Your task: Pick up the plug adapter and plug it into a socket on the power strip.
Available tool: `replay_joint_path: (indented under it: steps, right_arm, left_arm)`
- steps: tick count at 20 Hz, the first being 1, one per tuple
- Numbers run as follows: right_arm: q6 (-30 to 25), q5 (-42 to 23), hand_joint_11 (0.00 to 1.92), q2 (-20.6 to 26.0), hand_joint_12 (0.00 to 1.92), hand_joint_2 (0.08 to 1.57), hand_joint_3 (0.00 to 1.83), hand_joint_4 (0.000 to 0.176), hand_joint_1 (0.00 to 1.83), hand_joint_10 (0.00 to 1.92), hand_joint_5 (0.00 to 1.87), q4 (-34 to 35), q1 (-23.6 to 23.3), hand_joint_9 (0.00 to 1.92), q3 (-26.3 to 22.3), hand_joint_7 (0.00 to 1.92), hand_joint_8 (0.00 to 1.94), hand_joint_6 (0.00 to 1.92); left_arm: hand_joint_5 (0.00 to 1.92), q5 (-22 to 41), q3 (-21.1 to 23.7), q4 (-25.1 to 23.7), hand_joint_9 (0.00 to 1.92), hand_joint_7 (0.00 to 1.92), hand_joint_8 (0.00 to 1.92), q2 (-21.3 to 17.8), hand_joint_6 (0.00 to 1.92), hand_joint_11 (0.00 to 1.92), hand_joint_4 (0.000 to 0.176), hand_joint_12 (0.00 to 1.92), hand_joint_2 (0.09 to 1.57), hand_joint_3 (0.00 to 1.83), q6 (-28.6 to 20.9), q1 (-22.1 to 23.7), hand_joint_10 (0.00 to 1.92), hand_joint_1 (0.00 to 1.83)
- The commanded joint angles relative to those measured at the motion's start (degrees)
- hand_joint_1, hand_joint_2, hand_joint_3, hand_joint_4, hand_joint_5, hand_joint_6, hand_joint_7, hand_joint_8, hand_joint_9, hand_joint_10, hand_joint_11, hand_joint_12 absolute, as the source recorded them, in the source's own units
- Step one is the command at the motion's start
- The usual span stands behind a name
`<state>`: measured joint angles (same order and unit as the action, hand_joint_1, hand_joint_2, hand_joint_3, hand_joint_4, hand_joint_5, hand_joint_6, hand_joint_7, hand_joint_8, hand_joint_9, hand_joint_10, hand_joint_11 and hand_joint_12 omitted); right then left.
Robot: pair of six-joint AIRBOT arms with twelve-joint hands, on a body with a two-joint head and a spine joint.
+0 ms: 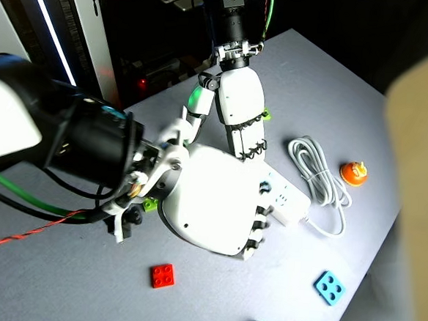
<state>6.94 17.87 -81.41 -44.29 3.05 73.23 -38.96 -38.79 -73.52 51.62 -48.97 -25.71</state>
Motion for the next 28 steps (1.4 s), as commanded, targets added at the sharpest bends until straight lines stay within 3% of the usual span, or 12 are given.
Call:
replay_joint_path:
  steps: [1, 4, 6, 8, 10, 13, 15, 19, 20, 25, 28]
  right_arm:
    - [-1.99, -3.21, 0.81, 0.09, 1.43, 1.17, 0.0, 0.0, 1.36, 1.42, 0.81, -3.6, -0.92, 0.84, -0.15, 0.85, 1.22, 1.06]
    - [-4.65, -2.73, 0.81, -0.26, 1.45, 1.17, 0.0, 0.0, 1.36, 1.42, 0.8, -8.25, -0.66, 0.84, -0.55, 0.87, 1.19, 1.06]
    - [-13.29, -2.17, 0.84, -0.75, 1.42, 1.17, 0.0, 0.0, 1.36, 1.4, 0.79, -18.18, -0.1, 0.86, -0.57, 0.86, 1.2, 1.05]
    - [-18.34, -0.12, 0.84, -1.76, 1.4, 1.17, 0.0, 0.0, 1.36, 1.38, 0.79, -23.69, 0.0, 0.87, -0.53, 0.87, 1.18, 1.06]
    - [-21.12, 0.76, 0.82, -3.32, 1.41, 1.16, 0.0, 0.0, 1.37, 1.39, 0.81, -23.22, -0.38, 0.85, 0.27, 0.88, 1.18, 1.03]
    - [-21.04, 0.75, 0.83, -5.82, 1.43, 1.16, 0.0, 0.0, 1.37, 1.39, 0.82, -18.68, -1.61, 0.86, 2.63, 0.89, 1.17, 1.02]
    - [-19.79, 0.84, 0.8, -7.74, 1.46, 1.19, 0.0, 0.0, 1.36, 1.44, 0.76, -16.64, -2.19, 0.83, 4.48, 0.84, 1.24, 1.11]
    - [-25.05, -2.52, 0.85, -10.85, 1.37, 1.15, 0.0, 0.0, 1.37, 1.34, 0.82, -16.55, -2.73, 0.89, 8.81, 0.89, 1.15, 1.04]
    - [-26.11, -2.53, 0.78, -12.0, 1.46, 1.17, 0.0, 0.0, 1.36, 1.41, 0.81, -16.54, -2.69, 0.83, 10.32, 0.86, 1.2, 1.06]
    - [-25.26, -2.44, 0.78, -15.78, 1.49, 1.19, 0.0, 0.0, 1.36, 1.46, 0.77, -16.53, -1.45, 0.81, 14.18, 0.83, 1.27, 1.08]
    - [-27.18, -1.87, 0.81, -18.97, 1.43, 1.17, 0.0, 0.0, 1.36, 1.39, 0.81, -16.5, -0.96, 0.86, 18.28, 0.88, 1.18, 1.04]
  left_arm:
    - [0.0, -0.45, 0.2, -1.94, 0.0, 0.0, 0.0, -0.35, 0.0, 0.0, 0.0, 0.0, 1.18, 0.0, -0.14, 0.26, 0.0, 0.0]
    - [0.0, -0.52, 0.17, -1.94, 0.0, 0.0, 0.0, -0.35, 0.0, 0.0, 0.0, 0.0, 1.18, 0.0, -0.14, 0.25, 0.0, 0.0]
    - [0.0, -0.52, 0.18, -1.94, 0.0, 0.0, 0.0, -0.35, 0.0, 0.0, 0.0, 0.0, 1.19, 0.0, -0.14, 0.19, 0.0, 0.0]
    - [0.0, -0.51, 0.18, -1.94, 0.0, 0.0, 0.0, -0.35, 0.0, 0.0, 0.0, 0.0, 1.19, 0.0, -0.14, 0.2, 0.0, 0.0]
    - [0.0, -0.53, 0.09, -1.94, 0.0, 0.0, 0.0, -0.35, 0.0, 0.0, 0.0, 0.0, 1.18, 0.0, -0.14, 0.22, 0.0, 0.0]
    - [0.0, -0.56, 0.08, -1.94, 0.0, 0.0, 0.0, -0.34, 0.0, 0.0, 0.0, 0.0, 1.18, 0.0, -0.15, 0.21, 0.0, 0.0]
    - [0.0, -0.56, 0.11, -1.94, 0.0, 0.0, 0.0, -0.34, 0.0, 0.0, 0.0, 0.0, 1.19, 0.0, -0.15, 0.11, 0.0, 0.0]
    - [0.0, -0.57, 0.11, -1.94, 0.0, 0.0, 0.0, -0.32, 0.0, 0.0, 0.0, 0.0, 1.18, 0.0, -0.15, 0.1, 0.0, 0.0]
    - [0.0, -0.57, 0.14, -1.94, 0.0, 0.0, 0.0, -0.32, 0.0, 0.0, 0.0, 0.0, 1.19, 0.0, -0.15, 0.09, 0.0, 0.0]
    - [0.0, -0.57, 0.12, -1.94, 0.0, 0.0, 0.0, -0.24, 0.0, 0.0, 0.0, 0.0, 1.18, 0.0, -0.15, 0.06, 0.0, 0.0]
    - [0.0, -0.56, 0.21, -1.94, 0.0, 0.0, 0.0, -0.2, 0.0, 0.0, 0.0, 0.0, 1.18, 0.0, -0.16, -0.06, 0.0, 0.0]
